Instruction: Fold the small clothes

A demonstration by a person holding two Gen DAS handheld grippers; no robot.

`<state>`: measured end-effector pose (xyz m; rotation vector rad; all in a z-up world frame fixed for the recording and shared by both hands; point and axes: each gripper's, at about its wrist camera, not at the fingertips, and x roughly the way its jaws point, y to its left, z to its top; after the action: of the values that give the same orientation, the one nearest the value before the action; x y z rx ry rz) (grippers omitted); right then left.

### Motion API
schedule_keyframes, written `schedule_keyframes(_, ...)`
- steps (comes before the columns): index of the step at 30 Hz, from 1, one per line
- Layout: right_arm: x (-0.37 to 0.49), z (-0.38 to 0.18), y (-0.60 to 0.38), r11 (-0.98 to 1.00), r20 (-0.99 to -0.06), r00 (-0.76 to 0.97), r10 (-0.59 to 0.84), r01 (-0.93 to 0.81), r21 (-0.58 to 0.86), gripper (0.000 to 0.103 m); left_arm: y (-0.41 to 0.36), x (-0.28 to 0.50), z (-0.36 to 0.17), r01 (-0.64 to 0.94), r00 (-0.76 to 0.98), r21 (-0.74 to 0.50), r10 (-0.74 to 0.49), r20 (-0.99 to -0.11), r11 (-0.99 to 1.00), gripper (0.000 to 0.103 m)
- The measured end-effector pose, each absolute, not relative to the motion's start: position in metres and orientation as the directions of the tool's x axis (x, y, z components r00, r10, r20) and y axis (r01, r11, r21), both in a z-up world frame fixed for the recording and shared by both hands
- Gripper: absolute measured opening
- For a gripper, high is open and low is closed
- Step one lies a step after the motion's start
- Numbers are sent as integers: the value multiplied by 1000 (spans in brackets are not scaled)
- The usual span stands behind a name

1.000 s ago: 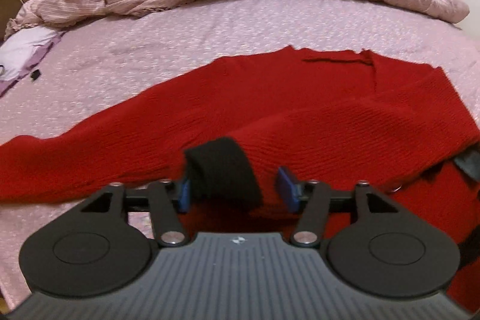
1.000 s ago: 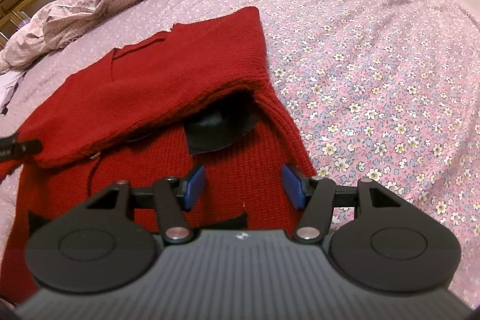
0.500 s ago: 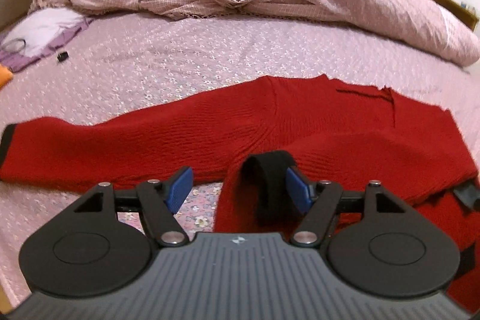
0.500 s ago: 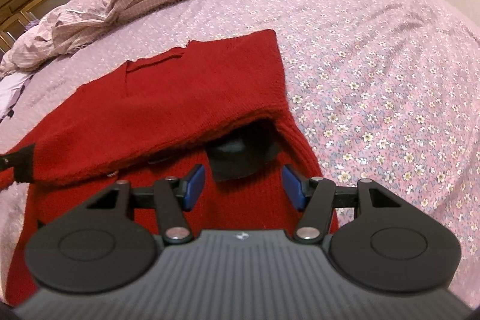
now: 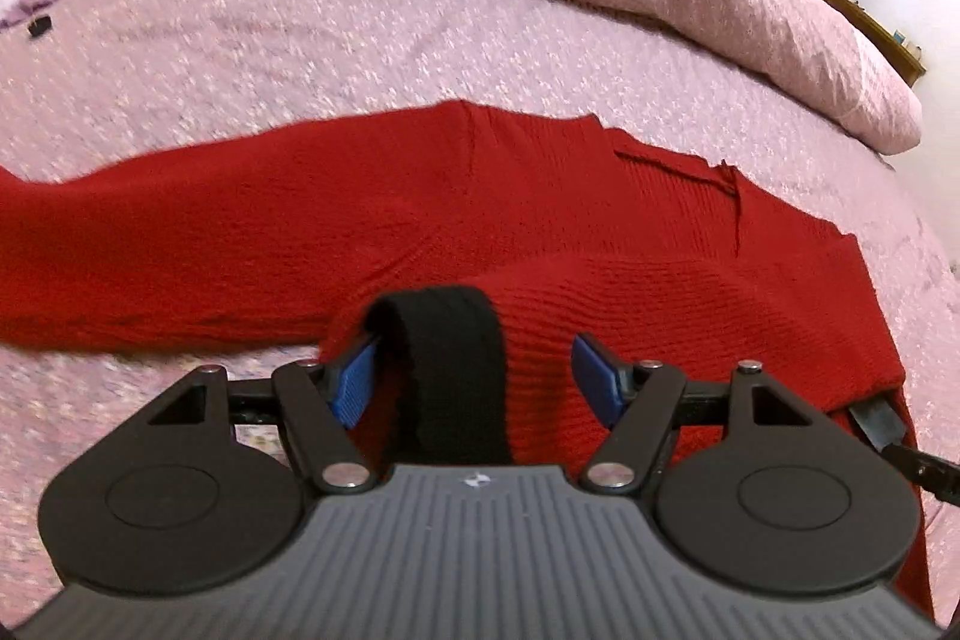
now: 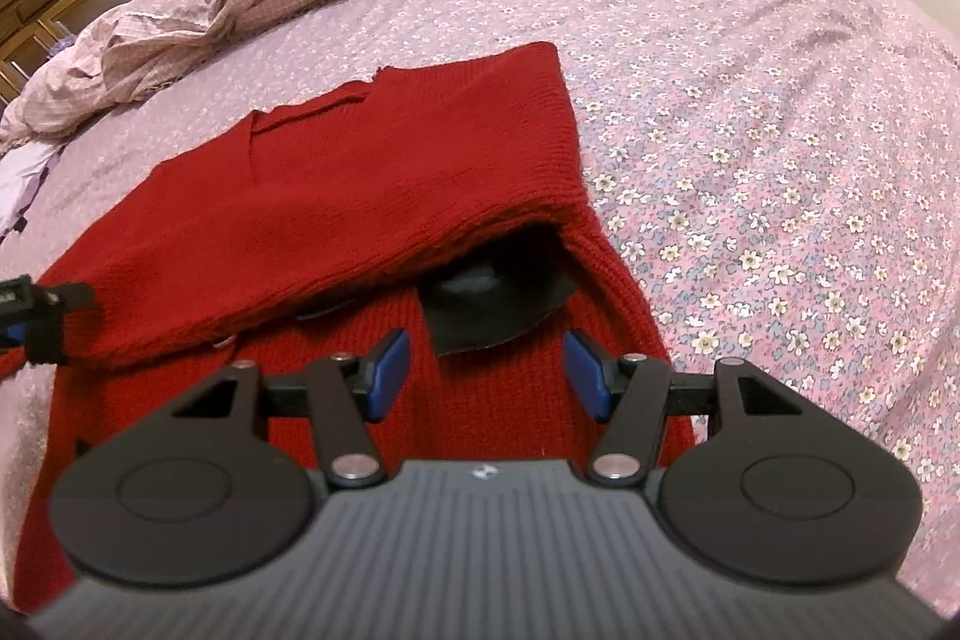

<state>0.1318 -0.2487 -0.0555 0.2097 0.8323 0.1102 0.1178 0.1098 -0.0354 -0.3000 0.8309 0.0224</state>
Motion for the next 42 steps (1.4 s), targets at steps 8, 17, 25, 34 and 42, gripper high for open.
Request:
schedule_keyframes(8,134,-59,-249,973,-725,663,187,-22,231,59,103,132,-43,-132,729,-238,-68,-682,962,73)
schedule_keyframes(17,137,-60,-247,972,-720,668,188,-24,232,59,100,142,-48,-138,750,-188,-22,-661,972,54)
schedule_keyframes(25,143,-56,-244,973,-703,686,188,-36,226,59,101,139,-35,-108,770,-151,-14,-638,983,21)
schedule_keyframes(34,163,-43,-236,975,-642,742,195,-74,210,59,88,152,31,-4,895,-50,-19,-446,999,20)
schedule_keyframes(42,196,-67,-240,986,-640,759,119,-13,168,60,102,192,-2,-50,852,23,54,-521,998,20)
